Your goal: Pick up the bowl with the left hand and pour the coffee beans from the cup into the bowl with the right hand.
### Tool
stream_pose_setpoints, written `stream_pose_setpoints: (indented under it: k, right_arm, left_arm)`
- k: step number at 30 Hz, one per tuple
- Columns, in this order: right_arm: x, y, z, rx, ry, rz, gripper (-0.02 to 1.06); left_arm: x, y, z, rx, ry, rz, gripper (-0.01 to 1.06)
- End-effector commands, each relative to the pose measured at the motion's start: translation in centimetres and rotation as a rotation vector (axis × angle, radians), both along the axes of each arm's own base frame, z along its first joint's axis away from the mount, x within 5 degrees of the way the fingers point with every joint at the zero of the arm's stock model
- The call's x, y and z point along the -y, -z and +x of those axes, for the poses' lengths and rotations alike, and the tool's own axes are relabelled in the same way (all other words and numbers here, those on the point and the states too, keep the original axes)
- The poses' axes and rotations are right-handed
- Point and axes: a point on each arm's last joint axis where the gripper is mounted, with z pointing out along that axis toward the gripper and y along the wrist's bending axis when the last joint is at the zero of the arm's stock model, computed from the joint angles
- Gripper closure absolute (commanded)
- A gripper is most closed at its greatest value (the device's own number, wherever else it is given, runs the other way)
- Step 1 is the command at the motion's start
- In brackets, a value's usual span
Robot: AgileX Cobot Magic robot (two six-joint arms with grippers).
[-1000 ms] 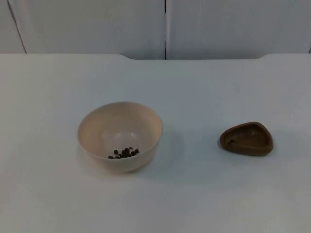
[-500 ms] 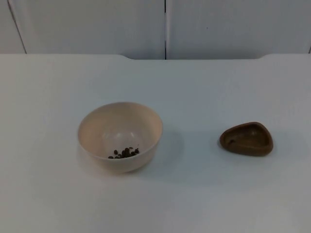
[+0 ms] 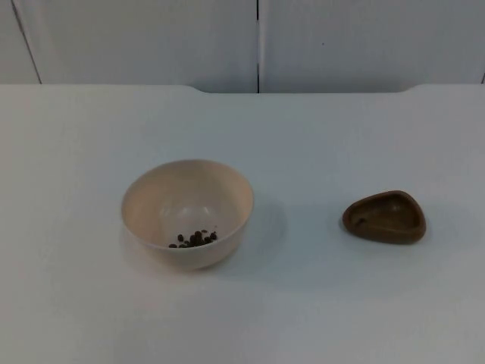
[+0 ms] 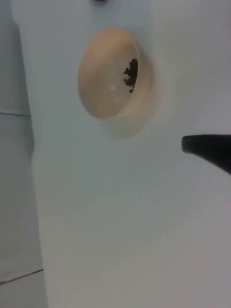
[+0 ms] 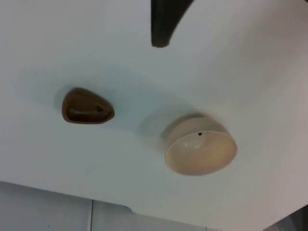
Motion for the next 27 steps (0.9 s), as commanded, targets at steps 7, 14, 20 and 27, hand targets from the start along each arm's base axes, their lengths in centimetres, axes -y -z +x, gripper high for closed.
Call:
stream_pose_setpoints:
  k: [7,14,20,27]
  right_arm:
    - [0.03,0.21,0.06,0.009,-0.006,-0.028,0.19]
    - [0.03,0.21,0.06,0.011,-0.008,-0.031,0.19]
    - [0.38,0.56,0.13,-0.01,0.02,-0.071,0.19]
    - [0.41,0.79,0.01,-0.036,0.017,-0.083,0.19]
  left_arm:
    - [-0.06,0.54,0.01,-0.028,-0.009,0.011,0.25]
    - [-0.06,0.54,0.01,-0.027,-0.007,0.014,0.25]
    - [-0.06,0.54,0.01,-0.027,-0.007,0.014,0.25]
    - [-0.06,0.54,0.01,-0.027,-0.007,0.014,0.25]
